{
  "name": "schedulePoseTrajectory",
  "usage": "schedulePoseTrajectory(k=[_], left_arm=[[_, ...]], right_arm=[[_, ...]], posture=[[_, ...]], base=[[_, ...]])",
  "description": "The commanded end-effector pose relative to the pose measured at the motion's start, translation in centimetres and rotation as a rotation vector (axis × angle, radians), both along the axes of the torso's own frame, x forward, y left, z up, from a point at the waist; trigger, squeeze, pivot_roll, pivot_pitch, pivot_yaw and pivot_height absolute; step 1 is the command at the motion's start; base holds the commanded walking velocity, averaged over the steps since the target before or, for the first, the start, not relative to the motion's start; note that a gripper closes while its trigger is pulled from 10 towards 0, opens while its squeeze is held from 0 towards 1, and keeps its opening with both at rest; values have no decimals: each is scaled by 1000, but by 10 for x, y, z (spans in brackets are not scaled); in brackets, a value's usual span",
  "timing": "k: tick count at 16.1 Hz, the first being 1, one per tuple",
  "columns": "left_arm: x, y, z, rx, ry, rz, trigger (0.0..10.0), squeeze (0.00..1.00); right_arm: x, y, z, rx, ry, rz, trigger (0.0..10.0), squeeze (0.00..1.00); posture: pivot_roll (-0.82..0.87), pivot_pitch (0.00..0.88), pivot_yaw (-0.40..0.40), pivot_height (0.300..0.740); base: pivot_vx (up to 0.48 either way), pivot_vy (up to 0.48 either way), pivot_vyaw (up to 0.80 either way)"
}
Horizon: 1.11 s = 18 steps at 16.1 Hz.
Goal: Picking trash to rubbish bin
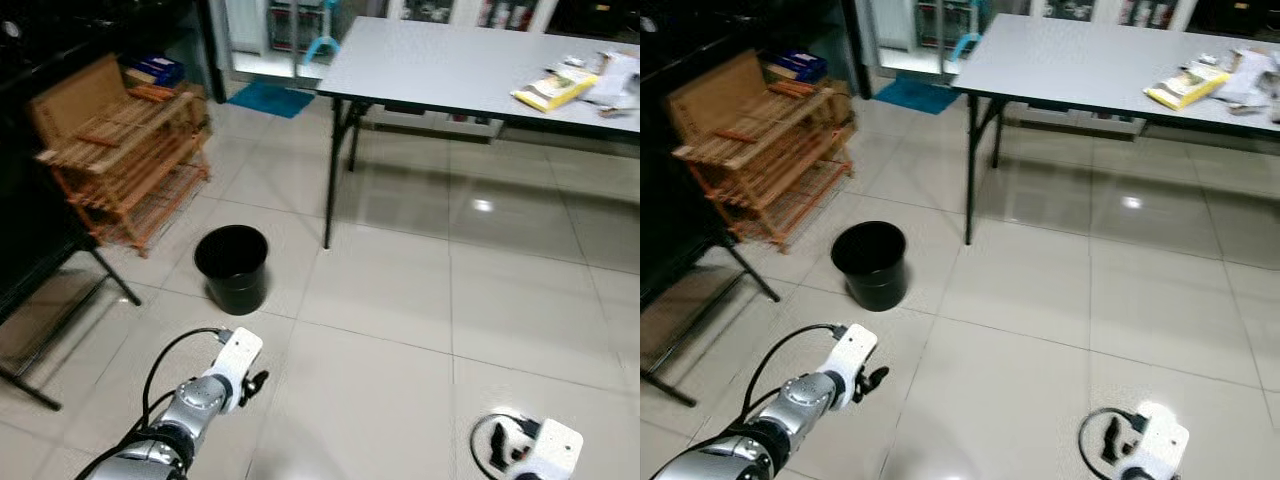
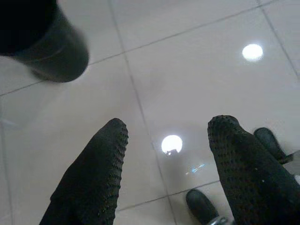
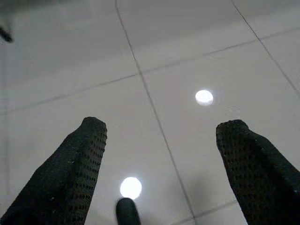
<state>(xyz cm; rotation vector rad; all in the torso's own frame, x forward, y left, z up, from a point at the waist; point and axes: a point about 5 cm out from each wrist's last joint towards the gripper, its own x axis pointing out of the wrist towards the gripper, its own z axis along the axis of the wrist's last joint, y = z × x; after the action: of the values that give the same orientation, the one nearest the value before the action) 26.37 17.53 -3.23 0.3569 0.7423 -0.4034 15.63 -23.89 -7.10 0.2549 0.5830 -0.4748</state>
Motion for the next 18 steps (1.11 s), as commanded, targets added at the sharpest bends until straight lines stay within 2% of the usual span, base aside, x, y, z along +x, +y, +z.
schedulePoseTrajectory(k=[1,2,4,6,7,8,9,11,14,16,18], left_arm=[[-5,3,-4,13,26,-5,10000,0],[-2,9,0,12,-22,41,10000,0],[9,16,11,-39,-121,179,10000,0],[18,16,21,-18,-223,169,10000,0],[21,16,24,-12,-250,159,10000,0],[26,21,31,-33,-276,176,10000,0],[26,22,32,-37,-279,180,10000,0],[28,22,37,-72,-332,173,10000,0],[22,9,44,-206,-419,51,10000,0],[14,10,40,-225,-428,62,10000,0],[10,11,39,-239,-434,67,10000,0]], right_arm=[[13,1,8,-8,-66,27,10000,0],[21,9,10,-3,-90,94,10000,0],[26,8,15,-9,-123,154,10000,0],[35,3,24,-28,-173,152,10000,0],[38,3,27,-34,-195,155,10000,0],[47,10,40,-66,-277,188,10000,0],[48,11,42,-69,-293,189,10000,0],[46,20,56,-86,-378,217,10000,0],[25,34,79,-121,-461,289,10000,0],[14,32,91,-160,-469,280,10000,0],[10,30,99,-183,-467,245,10000,0]], posture=[[145,46,-56,740],[161,38,-73,740],[176,47,-78,740],[186,48,-87,740],[191,45,-93,740],[188,43,-94,740],[190,42,-93,740],[194,47,-93,740],[181,56,-87,740],[175,62,-82,740],[171,68,-76,740]], base=[[0,0,0],[0,0,0],[0,0,0],[0,0,0],[0,0,0],[0,0,0],[0,0,0],[0,0,0],[0,0,0],[0,0,0],[0,0,0]])
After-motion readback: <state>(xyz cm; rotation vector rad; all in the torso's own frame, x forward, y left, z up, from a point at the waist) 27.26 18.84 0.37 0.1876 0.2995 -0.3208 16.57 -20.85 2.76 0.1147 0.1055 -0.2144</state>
